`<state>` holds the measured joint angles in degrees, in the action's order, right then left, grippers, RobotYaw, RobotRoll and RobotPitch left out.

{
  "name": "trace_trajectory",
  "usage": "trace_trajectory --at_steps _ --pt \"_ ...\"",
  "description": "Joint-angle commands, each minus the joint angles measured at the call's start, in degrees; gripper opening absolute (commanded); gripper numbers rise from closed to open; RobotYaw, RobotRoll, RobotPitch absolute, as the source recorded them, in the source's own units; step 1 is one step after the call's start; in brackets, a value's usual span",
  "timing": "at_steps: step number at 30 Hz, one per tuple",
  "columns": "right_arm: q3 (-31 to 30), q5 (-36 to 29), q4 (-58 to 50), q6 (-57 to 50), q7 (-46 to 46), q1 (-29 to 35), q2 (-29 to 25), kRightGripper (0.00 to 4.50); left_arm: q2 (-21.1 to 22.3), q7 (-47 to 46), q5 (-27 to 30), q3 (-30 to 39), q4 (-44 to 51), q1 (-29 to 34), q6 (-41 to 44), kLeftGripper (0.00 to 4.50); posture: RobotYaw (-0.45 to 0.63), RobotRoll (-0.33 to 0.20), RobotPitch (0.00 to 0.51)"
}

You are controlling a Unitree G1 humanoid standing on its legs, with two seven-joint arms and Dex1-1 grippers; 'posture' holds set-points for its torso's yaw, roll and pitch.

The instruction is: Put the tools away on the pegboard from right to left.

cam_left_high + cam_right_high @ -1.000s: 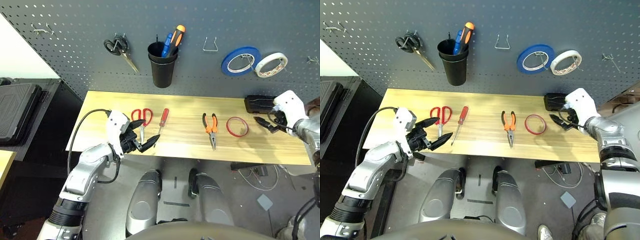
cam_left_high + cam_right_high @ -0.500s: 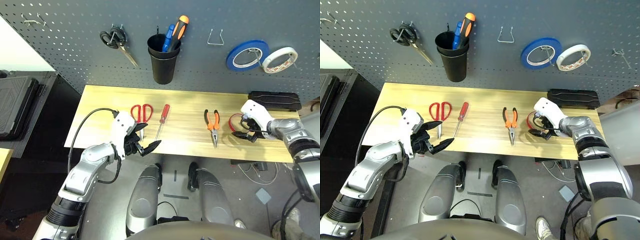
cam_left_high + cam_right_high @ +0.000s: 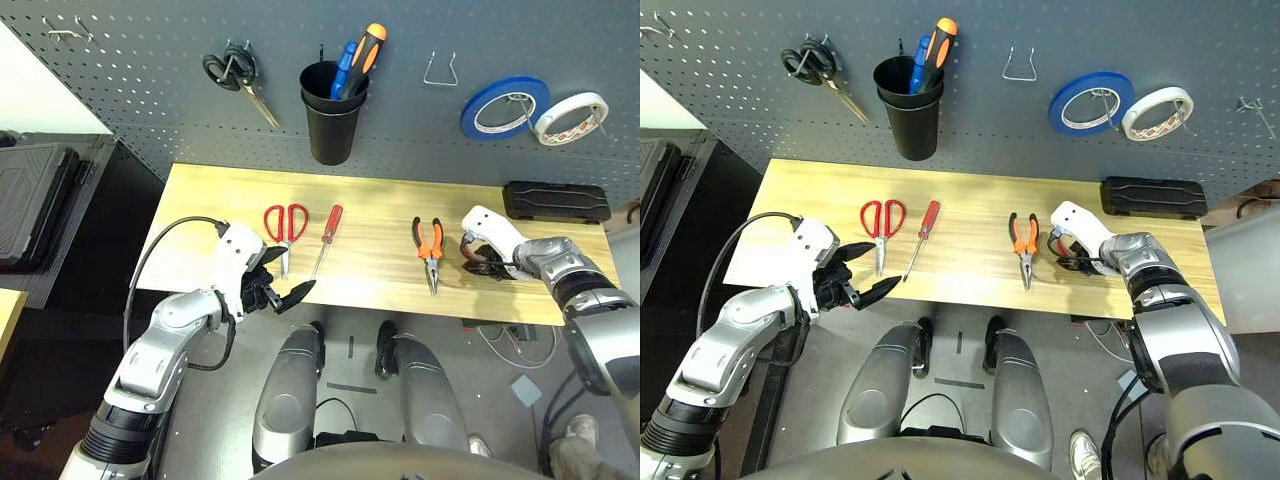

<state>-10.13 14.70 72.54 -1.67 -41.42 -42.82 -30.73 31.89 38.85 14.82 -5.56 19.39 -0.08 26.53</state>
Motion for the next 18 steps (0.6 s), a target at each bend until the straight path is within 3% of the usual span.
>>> trace_trajectory --at_steps 1,10,18 --pt "1.8 -0.9 0.4 2.0 3.7 2.9 -2.0 0.07 -1.2 -0.1 0.7 0.7 0.4 0.1 -2.2 4.5 0.31 0.0 0.293" --pt "10.9 -7.7 -9.2 13.2 9.3 12.6 -8.8 0.07 -3.3 1.6 4.1 3.3 2.0 0.1 -8.4 4.5 0.29 0.0 0.262" --pt "15.8 -10.7 -19.0 24.4 16.8 24.4 -8.5 0.07 -4.6 1.5 13.0 6.0 9.2 -3.7 -5.2 4.5 0.29 0.0 0.243"
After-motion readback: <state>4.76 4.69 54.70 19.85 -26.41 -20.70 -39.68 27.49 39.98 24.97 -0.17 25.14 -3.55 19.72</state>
